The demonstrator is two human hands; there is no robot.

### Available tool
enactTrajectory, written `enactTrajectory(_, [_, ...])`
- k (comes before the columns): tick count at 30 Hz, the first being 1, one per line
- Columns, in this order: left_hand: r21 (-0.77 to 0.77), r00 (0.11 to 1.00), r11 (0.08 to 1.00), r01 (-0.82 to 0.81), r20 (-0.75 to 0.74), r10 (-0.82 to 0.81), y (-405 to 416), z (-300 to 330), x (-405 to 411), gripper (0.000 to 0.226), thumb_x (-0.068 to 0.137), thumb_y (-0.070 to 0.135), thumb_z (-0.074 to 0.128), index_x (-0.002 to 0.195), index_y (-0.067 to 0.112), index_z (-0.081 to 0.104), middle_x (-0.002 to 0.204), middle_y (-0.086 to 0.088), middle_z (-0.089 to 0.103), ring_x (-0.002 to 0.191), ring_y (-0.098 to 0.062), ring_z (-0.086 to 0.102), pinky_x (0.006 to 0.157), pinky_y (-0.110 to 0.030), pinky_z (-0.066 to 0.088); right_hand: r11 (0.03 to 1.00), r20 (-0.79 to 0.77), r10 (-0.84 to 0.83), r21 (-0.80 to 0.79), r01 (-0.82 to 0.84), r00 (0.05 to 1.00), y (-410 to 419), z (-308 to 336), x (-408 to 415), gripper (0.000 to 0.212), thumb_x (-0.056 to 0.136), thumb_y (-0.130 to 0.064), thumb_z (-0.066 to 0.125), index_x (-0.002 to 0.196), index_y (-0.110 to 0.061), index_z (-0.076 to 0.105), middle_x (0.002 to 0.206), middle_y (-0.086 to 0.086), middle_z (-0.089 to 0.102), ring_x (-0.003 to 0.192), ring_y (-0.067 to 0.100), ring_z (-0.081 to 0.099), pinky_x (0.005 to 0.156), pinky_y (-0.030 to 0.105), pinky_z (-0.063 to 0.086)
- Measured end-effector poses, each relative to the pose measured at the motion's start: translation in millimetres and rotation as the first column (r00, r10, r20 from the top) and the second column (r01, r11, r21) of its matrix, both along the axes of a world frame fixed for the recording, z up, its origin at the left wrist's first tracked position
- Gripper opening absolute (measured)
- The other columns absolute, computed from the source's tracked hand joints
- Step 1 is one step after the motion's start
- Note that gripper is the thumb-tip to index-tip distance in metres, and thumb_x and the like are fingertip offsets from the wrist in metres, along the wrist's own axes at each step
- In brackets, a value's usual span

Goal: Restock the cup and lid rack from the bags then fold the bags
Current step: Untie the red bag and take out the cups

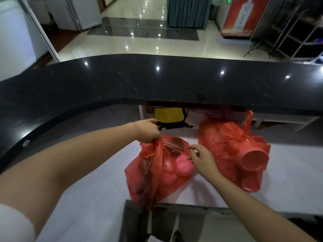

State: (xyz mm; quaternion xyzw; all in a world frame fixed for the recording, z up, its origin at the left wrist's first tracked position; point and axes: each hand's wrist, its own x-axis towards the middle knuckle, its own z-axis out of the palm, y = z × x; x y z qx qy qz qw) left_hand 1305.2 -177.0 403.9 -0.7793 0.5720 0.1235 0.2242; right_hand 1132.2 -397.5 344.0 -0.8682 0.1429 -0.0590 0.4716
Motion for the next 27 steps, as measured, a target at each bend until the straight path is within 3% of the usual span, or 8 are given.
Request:
enactTrajectory(3, [-0.046,0.975,0.979,-0.198,-0.107,0.193,11.2,19.2,4.3,0.019,0.097,0.026,0.055,0.11,0.027,0.068,0.093,0.007,0.066,0.091,-0.02,0.064,0.09,-0.04,0.052,0.999,0.029,0.018,-0.034,-0.017,0.999,-2.7,8.0,12.0,0.021,0.097,-0.004,0.056,0.105,-0.012,0.073,0.1,0.002,0.068,0.068,0.004,0.068,0.065,0.013,0.049])
enactTrajectory(6, [-0.114,0.922,0.923,-0.367,-0.179,0.344,20.9,34.1,9.1,0.019,0.093,0.024,0.056,0.108,0.032,0.065,0.086,0.012,0.058,0.08,-0.015,0.058,0.067,-0.032,0.047,0.995,0.04,0.081,-0.062,-0.079,0.996,-1.4,20.1,27.7,0.019,0.1,-0.01,0.056,0.11,-0.016,0.071,0.1,-0.005,0.066,0.077,0.001,0.066,0.065,0.01,0.049])
enactTrajectory(9, [-0.148,0.866,0.863,-0.482,-0.226,0.445,29.3,49.1,10.3,0.01,0.091,0.03,0.056,0.092,0.04,0.057,0.079,0.017,0.056,0.076,-0.01,0.059,0.066,-0.033,0.052,0.976,0.065,0.145,-0.172,-0.132,0.987,3.3,33.7,46.8,0.02,0.099,-0.009,0.057,0.112,-0.016,0.071,0.1,-0.009,0.061,0.084,0.003,0.062,0.073,0.01,0.046])
enactTrajectory(12, [-0.194,0.836,0.819,-0.54,-0.242,0.493,35.6,57.8,7.7,0.004,0.089,0.034,0.055,0.088,0.035,0.058,0.077,0.015,0.057,0.071,-0.006,0.056,0.056,-0.028,0.042,0.952,0.103,0.178,-0.269,-0.144,0.979,8.1,47.7,69.8,0.021,0.097,-0.004,0.059,0.11,-0.013,0.073,0.103,-0.005,0.059,0.091,0.007,0.057,0.079,0.01,0.04])
enactTrajectory(18, [-0.252,0.718,0.675,-0.693,-0.32,0.618,42.8,55.9,-13.2,0.024,0.093,0.043,0.055,0.075,0.027,0.057,0.074,0.006,0.063,0.067,-0.013,0.061,0.058,-0.034,0.052,0.931,0.101,0.22,-0.318,-0.178,0.97,17.6,68.0,97.8,0.015,0.092,-0.006,0.068,0.101,-0.015,0.075,0.098,-0.003,0.066,0.087,0.009,0.06,0.08,0.02,0.047])
enactTrajectory(22, [-0.32,0.653,0.569,-0.758,-0.36,0.667,45.6,50.9,-32.3,0.03,0.093,0.046,0.054,0.076,0.024,0.064,0.071,0.003,0.066,0.063,-0.015,0.065,0.063,-0.04,0.061,0.919,0.085,0.252,-0.334,-0.211,0.964,26.9,73.4,103.2,0.012,0.086,-0.011,0.075,0.091,-0.021,0.075,0.089,-0.01,0.068,0.074,-0.002,0.056,0.066,0.001,0.037])
enactTrajectory(27, [-0.367,0.647,0.535,-0.761,-0.372,0.665,51.4,31.2,-63.4,0.027,0.091,0.053,0.053,0.086,0.028,0.061,0.077,0.009,0.066,0.067,-0.01,0.061,0.058,-0.035,0.055,0.931,0.137,0.287,-0.273,-0.242,0.948,40.6,78.4,94.9,0.013,0.085,-0.01,0.077,0.09,-0.021,0.075,0.085,-0.013,0.067,0.074,-0.009,0.055,0.066,-0.001,0.038])
